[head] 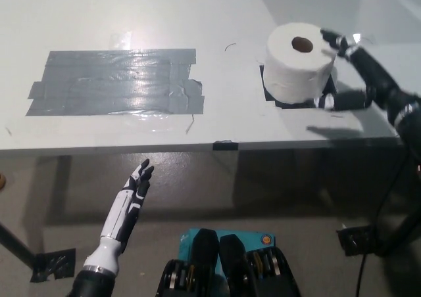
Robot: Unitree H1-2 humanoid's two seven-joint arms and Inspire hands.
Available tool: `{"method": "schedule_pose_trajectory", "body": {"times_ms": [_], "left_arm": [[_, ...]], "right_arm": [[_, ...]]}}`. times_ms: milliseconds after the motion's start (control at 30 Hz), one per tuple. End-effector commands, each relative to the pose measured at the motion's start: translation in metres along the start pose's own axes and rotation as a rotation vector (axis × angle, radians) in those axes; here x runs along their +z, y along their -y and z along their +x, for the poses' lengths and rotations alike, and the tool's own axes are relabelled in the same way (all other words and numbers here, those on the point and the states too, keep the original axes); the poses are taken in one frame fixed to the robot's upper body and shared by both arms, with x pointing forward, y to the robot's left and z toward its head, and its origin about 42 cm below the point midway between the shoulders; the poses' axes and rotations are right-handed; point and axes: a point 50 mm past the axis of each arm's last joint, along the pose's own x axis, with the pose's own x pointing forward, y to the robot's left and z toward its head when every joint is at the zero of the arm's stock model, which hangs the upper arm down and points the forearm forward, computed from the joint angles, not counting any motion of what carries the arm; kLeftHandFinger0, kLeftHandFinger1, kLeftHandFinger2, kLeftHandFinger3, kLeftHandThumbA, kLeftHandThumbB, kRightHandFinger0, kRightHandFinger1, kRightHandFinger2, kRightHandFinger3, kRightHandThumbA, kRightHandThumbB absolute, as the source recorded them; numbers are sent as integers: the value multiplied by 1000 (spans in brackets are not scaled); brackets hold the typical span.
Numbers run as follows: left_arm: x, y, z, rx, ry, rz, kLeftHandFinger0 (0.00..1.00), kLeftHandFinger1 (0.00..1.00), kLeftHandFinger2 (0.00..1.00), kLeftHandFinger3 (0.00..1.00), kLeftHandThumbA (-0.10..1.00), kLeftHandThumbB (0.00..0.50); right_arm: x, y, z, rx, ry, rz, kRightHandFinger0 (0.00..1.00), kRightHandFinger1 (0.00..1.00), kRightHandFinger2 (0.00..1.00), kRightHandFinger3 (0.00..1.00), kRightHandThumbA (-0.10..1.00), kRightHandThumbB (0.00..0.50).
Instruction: A person hands over a roll of toilet paper to the robot , and the robot inserts its right thumb into the hole in the centre to grab the roll, and then places it on the balck area on the desk.
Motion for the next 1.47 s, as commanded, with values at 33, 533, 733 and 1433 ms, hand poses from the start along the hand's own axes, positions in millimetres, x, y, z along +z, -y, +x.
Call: {"method": "schedule_pose_trajectory", "body": {"times_ms": [33,533,733,1433], "left_arm": [[44,-17,58,35,163,30,1000,1000,1000,1000,1000,152],[43,-15,59,39,172,49,1000,1000,1000,1000,1000,125],[37,-12,49,27,153,41,1000,1000,1000,1000,1000,141],[7,1,-3,11,66,23,1000,1000,1000,1000,1000,165]], "right_arm": [[164,53,-182,-487,830,57,1000,1000,1000,1000,963,293],[116,0,-171,-419,678,150,1000,1000,1000,1000,940,206],[55,-43,-144,-318,457,324,1000,1000,1000,1000,976,219],[-68,-134,-136,-151,94,643,1000,1000,1000,1000,903,124]]}}
